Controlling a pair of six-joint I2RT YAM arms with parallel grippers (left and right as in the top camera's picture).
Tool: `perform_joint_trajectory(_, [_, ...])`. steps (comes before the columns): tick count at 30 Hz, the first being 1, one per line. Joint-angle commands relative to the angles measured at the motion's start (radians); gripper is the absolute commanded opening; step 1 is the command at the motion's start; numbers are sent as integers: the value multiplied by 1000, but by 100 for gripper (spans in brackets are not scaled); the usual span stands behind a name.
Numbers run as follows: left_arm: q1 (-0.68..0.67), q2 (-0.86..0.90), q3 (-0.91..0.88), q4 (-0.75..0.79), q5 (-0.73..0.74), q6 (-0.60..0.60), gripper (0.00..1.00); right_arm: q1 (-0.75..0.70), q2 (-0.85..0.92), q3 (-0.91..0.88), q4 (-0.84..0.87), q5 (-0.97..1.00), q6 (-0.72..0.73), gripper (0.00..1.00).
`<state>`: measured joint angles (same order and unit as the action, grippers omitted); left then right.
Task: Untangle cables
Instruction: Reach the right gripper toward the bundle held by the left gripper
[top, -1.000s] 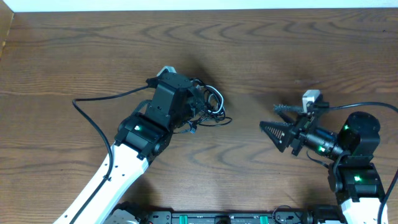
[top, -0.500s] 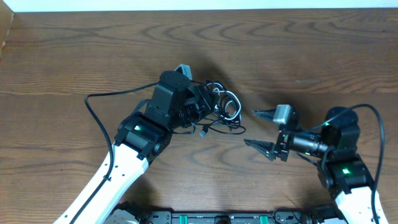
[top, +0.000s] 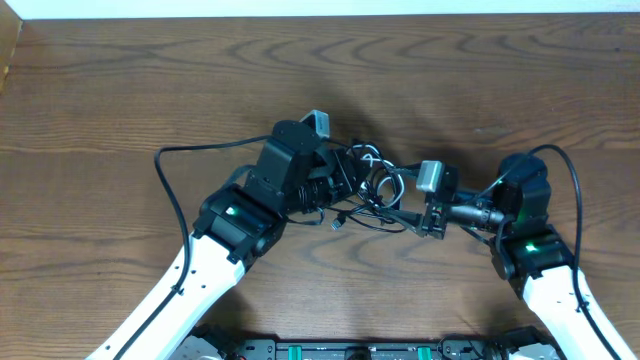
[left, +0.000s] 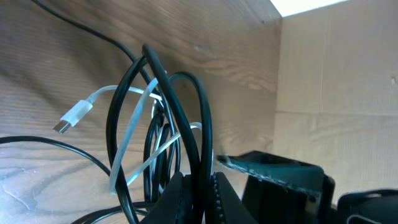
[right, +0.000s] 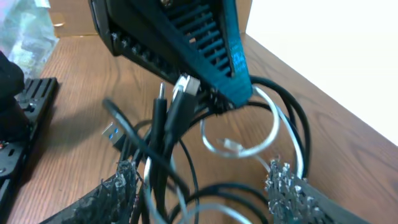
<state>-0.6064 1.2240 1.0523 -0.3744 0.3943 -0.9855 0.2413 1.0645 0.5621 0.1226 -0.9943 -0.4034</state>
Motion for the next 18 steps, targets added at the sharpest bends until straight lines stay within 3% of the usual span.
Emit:
perform_joint_trajectory(1, [-2,-3,29,14,13,32,8,28,13,16,18,-4,-14,61])
perform_joint_trajectory(6, [-2,-3,29,23,13,32,8,62,14,16,23,-6,-24,43])
perform_joint_trajectory(10, [-2,-3,29,22,2,32,8,81,14,16,23,-6,-24,13])
perform_joint_trajectory(11, [-2,-3,29,22,-2,32,8,82,14,16,23,-6,-24,9])
perform_joint_trajectory(18, [-2,-3,29,21,-42,32,8,82,14,16,22,-6,-24,3])
